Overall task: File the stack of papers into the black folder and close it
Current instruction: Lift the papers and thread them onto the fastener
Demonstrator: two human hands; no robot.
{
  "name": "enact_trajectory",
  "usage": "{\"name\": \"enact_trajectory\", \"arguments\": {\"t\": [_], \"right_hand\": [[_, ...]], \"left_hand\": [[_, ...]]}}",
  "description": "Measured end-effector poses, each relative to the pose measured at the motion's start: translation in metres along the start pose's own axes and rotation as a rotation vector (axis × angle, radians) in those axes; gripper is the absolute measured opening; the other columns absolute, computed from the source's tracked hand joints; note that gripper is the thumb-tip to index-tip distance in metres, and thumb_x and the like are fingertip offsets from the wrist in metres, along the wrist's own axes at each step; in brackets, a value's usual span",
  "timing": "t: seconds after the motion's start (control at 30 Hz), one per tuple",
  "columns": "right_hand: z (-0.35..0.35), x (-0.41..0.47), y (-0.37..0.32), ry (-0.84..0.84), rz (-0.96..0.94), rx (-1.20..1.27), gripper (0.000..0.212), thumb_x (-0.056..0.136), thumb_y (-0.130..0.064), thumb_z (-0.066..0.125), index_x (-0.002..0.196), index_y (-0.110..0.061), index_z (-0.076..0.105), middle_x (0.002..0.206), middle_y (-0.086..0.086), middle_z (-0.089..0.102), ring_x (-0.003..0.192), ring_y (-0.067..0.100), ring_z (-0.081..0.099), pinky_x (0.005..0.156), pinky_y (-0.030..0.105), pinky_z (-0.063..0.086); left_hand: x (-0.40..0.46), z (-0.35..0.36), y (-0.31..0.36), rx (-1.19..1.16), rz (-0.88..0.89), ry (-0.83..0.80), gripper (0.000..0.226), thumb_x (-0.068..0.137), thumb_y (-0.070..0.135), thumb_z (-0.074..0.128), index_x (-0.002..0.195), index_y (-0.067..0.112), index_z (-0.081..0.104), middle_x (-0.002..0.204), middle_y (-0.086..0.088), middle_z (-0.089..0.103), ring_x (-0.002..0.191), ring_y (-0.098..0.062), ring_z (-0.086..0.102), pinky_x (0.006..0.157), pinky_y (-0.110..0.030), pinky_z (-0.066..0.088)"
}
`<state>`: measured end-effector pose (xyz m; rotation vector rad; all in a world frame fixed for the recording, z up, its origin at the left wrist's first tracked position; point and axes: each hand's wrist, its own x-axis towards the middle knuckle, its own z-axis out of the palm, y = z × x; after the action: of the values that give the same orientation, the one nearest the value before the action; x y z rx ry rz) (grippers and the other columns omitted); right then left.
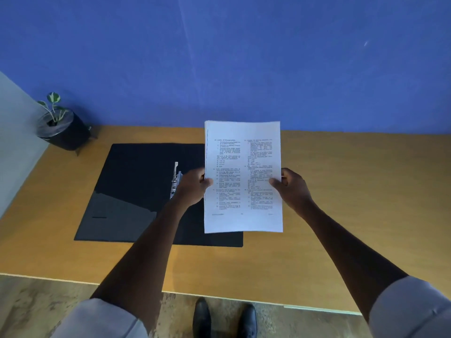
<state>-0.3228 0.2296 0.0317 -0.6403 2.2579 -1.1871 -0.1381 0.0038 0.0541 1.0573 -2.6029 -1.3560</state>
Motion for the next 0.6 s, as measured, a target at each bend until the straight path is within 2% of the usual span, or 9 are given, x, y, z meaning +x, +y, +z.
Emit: {"name": "enact_trajectory", "arguments": {"t": [0.1,0.2,0.27,0.47,0.53,0.6], "right_hand": [[0.012,0.000,0.005,-0.046,0.075,0.058,0.023,0.093,-0.029,0.067,0.113,-0.019,0.066,0.108,-0.002,0.075,0.091,0.017,0.073,0.079,0.044,0.062],[0.023,0.000,0.010,-0.088,0.152,0.154,0.023,0.092,-0.030,0.069,0.112,-0.018,0.066,0.104,0.003,0.076,0.091,0.024,0.074,0.080,0.052,0.062],[0.032,0.001,0.012,-0.098,0.194,0.220,0.025,0.092,-0.027,0.071,0.113,-0.014,0.065,0.104,0.007,0.076,0.092,0.029,0.075,0.080,0.055,0.062],[0.059,0.005,0.007,-0.102,0.178,0.169,0.018,0.091,-0.018,0.068,0.108,-0.018,0.064,0.101,0.002,0.076,0.087,0.024,0.075,0.072,0.053,0.063],[0.065,0.008,0.006,-0.074,0.168,0.168,0.016,0.090,-0.017,0.068,0.105,-0.021,0.065,0.097,0.000,0.077,0.084,0.022,0.075,0.066,0.046,0.064],[0.069,0.011,0.006,-0.052,0.153,0.165,0.014,0.089,-0.016,0.068,0.102,-0.022,0.066,0.096,-0.002,0.077,0.082,0.019,0.075,0.060,0.037,0.060]], "left_hand": [[-0.005,-0.002,-0.019,-0.103,-0.064,-0.096,0.027,0.099,0.013,0.053,0.125,0.012,0.062,0.107,-0.007,0.073,0.090,-0.024,0.073,0.074,-0.045,0.062],[-0.007,-0.005,-0.037,-0.199,-0.128,-0.192,0.028,0.099,0.013,0.054,0.126,0.015,0.061,0.108,-0.001,0.073,0.090,-0.012,0.072,0.065,-0.029,0.061],[-0.009,-0.008,-0.046,-0.226,-0.149,-0.248,0.025,0.099,0.014,0.055,0.122,0.019,0.061,0.105,0.005,0.073,0.088,-0.007,0.072,0.063,-0.025,0.059],[0.000,-0.010,-0.071,-0.109,-0.208,-0.210,0.026,0.098,0.015,0.057,0.123,0.009,0.062,0.116,-0.006,0.070,0.098,-0.022,0.070,0.077,-0.040,0.062],[0.004,-0.010,-0.076,-0.093,-0.233,-0.184,0.026,0.097,0.014,0.060,0.121,0.004,0.063,0.115,-0.011,0.071,0.098,-0.026,0.071,0.083,-0.047,0.061],[0.006,-0.010,-0.080,-0.113,-0.275,-0.155,0.024,0.095,0.013,0.063,0.116,0.002,0.064,0.110,-0.013,0.073,0.094,-0.026,0.073,0.079,-0.044,0.062]]}}
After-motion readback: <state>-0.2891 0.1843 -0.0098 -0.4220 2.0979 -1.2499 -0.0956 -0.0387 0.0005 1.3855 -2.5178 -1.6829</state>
